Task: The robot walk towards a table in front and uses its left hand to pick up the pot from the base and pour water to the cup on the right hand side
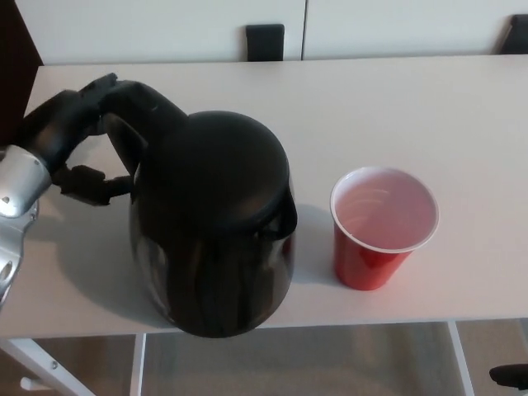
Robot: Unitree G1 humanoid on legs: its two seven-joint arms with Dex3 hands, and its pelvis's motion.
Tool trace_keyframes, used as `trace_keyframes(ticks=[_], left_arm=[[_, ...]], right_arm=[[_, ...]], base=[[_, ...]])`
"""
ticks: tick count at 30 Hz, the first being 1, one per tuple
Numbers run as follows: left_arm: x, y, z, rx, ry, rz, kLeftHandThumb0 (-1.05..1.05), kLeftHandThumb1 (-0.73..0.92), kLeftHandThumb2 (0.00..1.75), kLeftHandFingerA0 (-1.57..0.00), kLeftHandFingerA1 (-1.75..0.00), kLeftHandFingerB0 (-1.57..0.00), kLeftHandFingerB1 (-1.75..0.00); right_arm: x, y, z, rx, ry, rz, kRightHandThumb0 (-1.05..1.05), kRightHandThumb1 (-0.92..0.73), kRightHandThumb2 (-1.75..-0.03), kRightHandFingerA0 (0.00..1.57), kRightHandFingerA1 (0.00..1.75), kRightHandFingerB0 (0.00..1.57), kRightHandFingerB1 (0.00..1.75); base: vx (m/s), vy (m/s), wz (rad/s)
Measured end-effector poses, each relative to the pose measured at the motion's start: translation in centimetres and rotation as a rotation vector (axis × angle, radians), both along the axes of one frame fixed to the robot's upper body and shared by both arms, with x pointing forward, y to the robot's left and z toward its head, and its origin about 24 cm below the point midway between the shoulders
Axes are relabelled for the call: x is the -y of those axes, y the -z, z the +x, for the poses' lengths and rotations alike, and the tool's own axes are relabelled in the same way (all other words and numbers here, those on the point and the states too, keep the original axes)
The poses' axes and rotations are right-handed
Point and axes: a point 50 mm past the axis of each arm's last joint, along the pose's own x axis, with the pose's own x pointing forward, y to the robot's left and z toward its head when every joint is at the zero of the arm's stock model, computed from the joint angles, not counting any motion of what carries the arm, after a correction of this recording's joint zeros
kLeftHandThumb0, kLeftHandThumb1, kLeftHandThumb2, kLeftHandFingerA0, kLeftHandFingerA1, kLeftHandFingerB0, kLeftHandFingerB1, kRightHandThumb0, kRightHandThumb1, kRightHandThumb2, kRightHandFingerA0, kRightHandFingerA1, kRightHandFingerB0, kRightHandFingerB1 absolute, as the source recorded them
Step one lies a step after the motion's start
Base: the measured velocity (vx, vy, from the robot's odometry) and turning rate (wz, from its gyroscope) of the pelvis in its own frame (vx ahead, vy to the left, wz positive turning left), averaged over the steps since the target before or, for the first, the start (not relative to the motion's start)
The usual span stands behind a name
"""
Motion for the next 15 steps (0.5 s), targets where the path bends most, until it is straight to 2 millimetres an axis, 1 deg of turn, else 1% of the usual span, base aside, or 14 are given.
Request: trace_keyframes(ticks=[3,7,8,9,10,11,12,13,15], left_arm=[[-0.4,0.1,0.0,-0.013,-0.005,0.022,-0.46,0.42,0.65,-0.3,-0.44,-0.15,-0.35],[-1.6,-0.3,-0.2,-0.024,-0.023,0.056,-0.48,0.42,0.63,-0.27,-0.44,-0.11,-0.33],[-1.9,-0.4,-0.3,-0.024,-0.027,0.059,-0.49,0.41,0.63,-0.23,-0.43,-0.08,-0.29],[-2.4,-0.6,-0.5,-0.027,-0.036,0.063,-0.27,0.32,0.86,-0.03,-0.48,0.0,-0.48],[-3.0,-0.7,-0.7,-0.029,-0.046,0.064,-0.27,0.32,0.86,-0.03,-0.48,0.0,-0.48],[-3.5,-0.8,-0.9,-0.031,-0.058,0.065,-0.49,0.48,0.54,-0.24,-0.36,-0.03,-0.25],[-4.0,-0.9,-1.1,-0.033,-0.068,0.064,-0.49,0.48,0.54,-0.24,-0.36,-0.03,-0.25],[-4.7,-1.0,-1.3,-0.035,-0.083,0.064,-0.54,0.39,0.7,-0.17,-0.45,-0.02,-0.18],[-6.0,-0.9,-1.7,-0.046,-0.114,0.057,-0.53,0.38,0.7,-0.16,-0.45,-0.02,-0.16]], right_arm=[[0.0,0.0,0.1,0.002,-0.001,0.0,-0.41,-0.74,-0.6,0.74,0.55,0.47,0.44],[-0.1,0.0,0.2,0.003,-0.009,-0.002,-0.41,-0.73,-0.61,0.73,0.57,0.48,0.46],[-0.1,-0.1,0.2,0.003,-0.011,-0.002,-0.4,-0.72,-0.61,0.74,0.55,0.49,0.45],[-0.2,-0.1,0.4,0.005,-0.013,-0.002,-0.39,-0.73,-0.6,0.74,0.55,0.49,0.45],[-0.2,-0.1,0.5,0.006,-0.014,-0.002,-0.39,-0.73,-0.6,0.74,0.55,0.49,0.45],[-0.2,-0.1,0.5,0.004,-0.014,-0.003,-0.4,-0.74,-0.61,0.73,0.54,0.48,0.45],[-0.2,-0.1,0.5,0.002,-0.014,-0.003,-0.4,-0.74,-0.61,0.73,0.54,0.48,0.45],[-0.2,0.0,0.5,-0.001,-0.015,-0.003,-0.41,-0.73,-0.61,0.72,0.54,0.47,0.45],[-0.2,0.0,0.6,-0.004,-0.019,-0.004,-0.4,-0.74,-0.61,0.72,0.56,0.47,0.46]], base=[[0.0,0.0,0.0],[0.0,0.0,0.0],[0.0,0.0,0.0],[0.0,0.0,0.0],[0.0,0.0,0.0],[0.0,0.0,0.0],[0.0,0.0,0.0],[0.0,0.0,0.0],[0.0,0.0,0.0]])
